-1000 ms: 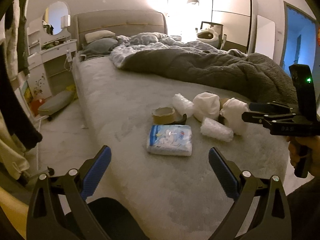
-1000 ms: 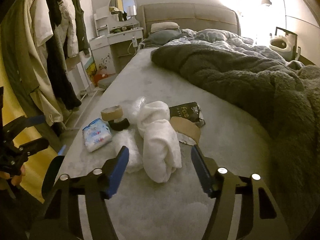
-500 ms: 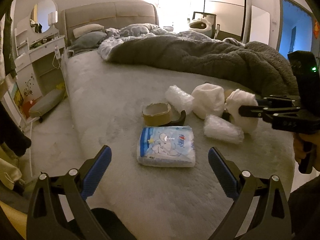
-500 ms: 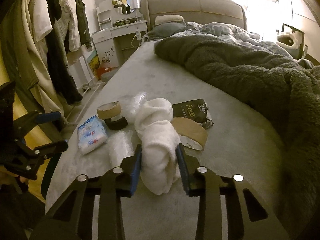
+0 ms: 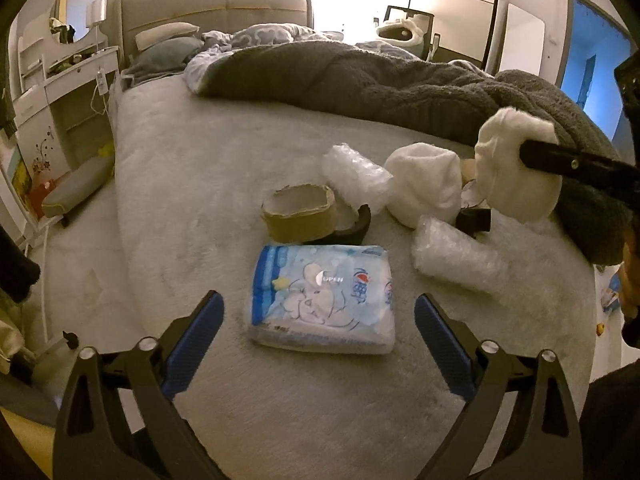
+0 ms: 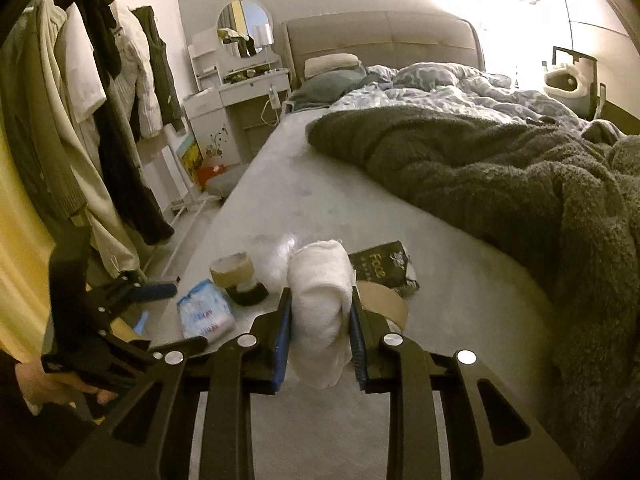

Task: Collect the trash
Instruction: 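Grasp the blue wipes pack with the left tool while the right tool lifts the tissue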

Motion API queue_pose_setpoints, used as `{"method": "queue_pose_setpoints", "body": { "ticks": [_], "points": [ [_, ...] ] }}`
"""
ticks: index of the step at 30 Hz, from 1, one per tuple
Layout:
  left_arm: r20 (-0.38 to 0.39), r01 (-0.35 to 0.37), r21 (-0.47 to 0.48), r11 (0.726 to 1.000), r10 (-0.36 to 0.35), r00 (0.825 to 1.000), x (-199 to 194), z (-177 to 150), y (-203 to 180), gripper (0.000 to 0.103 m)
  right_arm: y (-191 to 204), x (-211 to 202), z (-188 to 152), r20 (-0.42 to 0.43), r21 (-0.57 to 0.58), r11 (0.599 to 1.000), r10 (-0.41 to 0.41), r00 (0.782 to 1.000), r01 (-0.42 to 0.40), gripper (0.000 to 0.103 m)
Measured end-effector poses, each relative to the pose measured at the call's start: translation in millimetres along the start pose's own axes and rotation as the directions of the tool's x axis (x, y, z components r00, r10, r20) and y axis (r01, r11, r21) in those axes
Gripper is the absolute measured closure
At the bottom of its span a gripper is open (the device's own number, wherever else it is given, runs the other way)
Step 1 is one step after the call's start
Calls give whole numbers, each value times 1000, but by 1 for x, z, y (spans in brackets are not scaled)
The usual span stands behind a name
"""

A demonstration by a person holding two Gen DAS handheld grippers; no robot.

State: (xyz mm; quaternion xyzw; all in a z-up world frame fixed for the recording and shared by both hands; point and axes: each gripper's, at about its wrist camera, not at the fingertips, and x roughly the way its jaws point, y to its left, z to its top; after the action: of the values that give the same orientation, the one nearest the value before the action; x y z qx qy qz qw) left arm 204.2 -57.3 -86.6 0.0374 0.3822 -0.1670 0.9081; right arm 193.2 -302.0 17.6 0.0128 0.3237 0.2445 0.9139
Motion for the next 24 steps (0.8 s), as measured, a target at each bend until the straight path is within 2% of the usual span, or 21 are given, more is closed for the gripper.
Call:
{"method": "queue_pose_setpoints", "body": {
  "ticks": [1, 5, 10, 18, 21, 24],
  "points": [
    [-20, -20, 12, 1000, 20, 1000, 4, -1, -2, 23, 2, 0, 1, 4, 1, 1000, 6, 1000, -6, 77],
    [-45, -26, 0, 1000, 26, 999, 6, -4, -1, 27, 12, 3, 3, 6, -10, 1000, 23, 1000, -23, 77],
    [-39, -1, -55, 999, -1, 999, -4, -3, 6, 28, 30, 9, 11, 11, -25, 998, 53, 999, -53, 77],
    [-30, -20, -120, 993, 17, 999, -31, -22, 36, 27, 84, 29, 26, 2, -73, 988, 140, 990, -139, 77],
    [-56, -48, -166, 985, 39, 998, -40, -35, 58, 27, 108, 40, 29, -16, -99, 979, 175, 984, -176, 77],
    [-80, -95, -168, 981, 82, 993, -48, -43, 73, 27, 130, 54, 30, -44, -112, 970, 212, 976, -216, 77]
  ]
}}
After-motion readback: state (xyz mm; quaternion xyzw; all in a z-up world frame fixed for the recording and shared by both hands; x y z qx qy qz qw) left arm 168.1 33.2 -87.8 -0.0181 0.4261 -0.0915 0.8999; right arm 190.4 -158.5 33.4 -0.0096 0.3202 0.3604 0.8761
